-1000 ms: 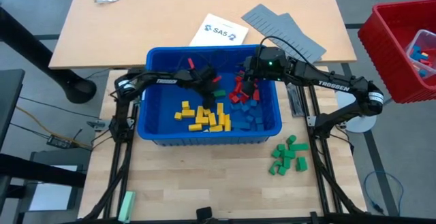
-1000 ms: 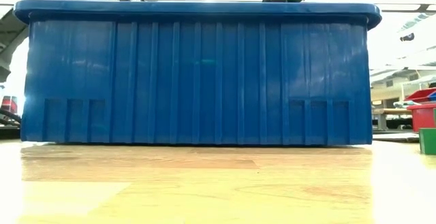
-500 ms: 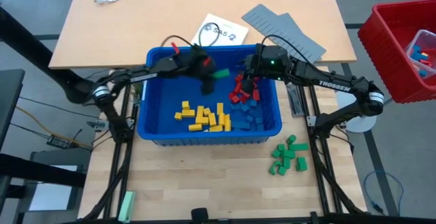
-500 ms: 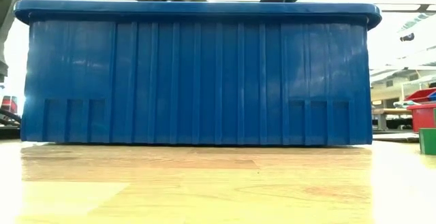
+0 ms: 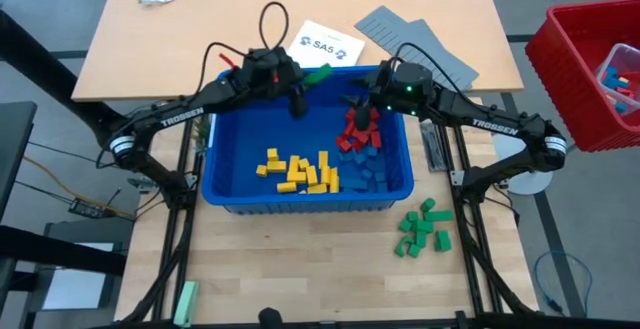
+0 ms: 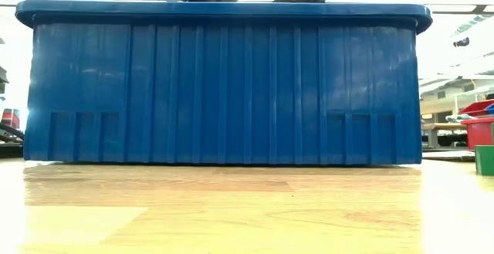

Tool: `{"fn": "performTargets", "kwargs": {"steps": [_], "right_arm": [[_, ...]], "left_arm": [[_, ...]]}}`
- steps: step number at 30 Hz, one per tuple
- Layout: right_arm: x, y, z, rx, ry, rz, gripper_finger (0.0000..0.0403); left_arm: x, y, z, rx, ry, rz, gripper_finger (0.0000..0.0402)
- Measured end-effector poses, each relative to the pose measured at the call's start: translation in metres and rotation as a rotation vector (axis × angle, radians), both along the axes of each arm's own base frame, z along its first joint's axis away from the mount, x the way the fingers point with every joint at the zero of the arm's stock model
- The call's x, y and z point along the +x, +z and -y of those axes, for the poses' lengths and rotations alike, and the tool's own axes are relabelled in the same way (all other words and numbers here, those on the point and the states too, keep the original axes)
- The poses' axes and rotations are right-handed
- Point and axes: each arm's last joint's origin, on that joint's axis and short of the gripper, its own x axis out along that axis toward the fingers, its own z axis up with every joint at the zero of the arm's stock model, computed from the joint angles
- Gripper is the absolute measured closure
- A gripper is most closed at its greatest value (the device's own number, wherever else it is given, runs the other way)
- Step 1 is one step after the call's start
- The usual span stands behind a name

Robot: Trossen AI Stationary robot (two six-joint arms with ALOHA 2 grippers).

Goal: Sort blocks
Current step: Remove the green block from the blue bin

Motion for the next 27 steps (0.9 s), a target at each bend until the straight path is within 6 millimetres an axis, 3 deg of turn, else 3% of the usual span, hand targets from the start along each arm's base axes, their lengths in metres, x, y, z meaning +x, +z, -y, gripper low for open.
{"fn": "performTargets", "kwargs": {"steps": [8,19,27], "right_arm": [[0.001,0.008,0.0,0.157,-0.036,0.171,0.0124],[0.025,0.005,0.008,0.173,-0.043,0.331,0.0146],[0.04,-0.004,0.028,0.213,-0.159,0.481,0.0157]], "left_arm": [[0.002,0.015,-0.001,0.15,0.052,0.079,0.0266],[0.003,0.024,-0.002,0.21,0.068,0.158,0.0266],[0.012,0.027,0.014,0.253,0.01,0.165,0.0266]]}}
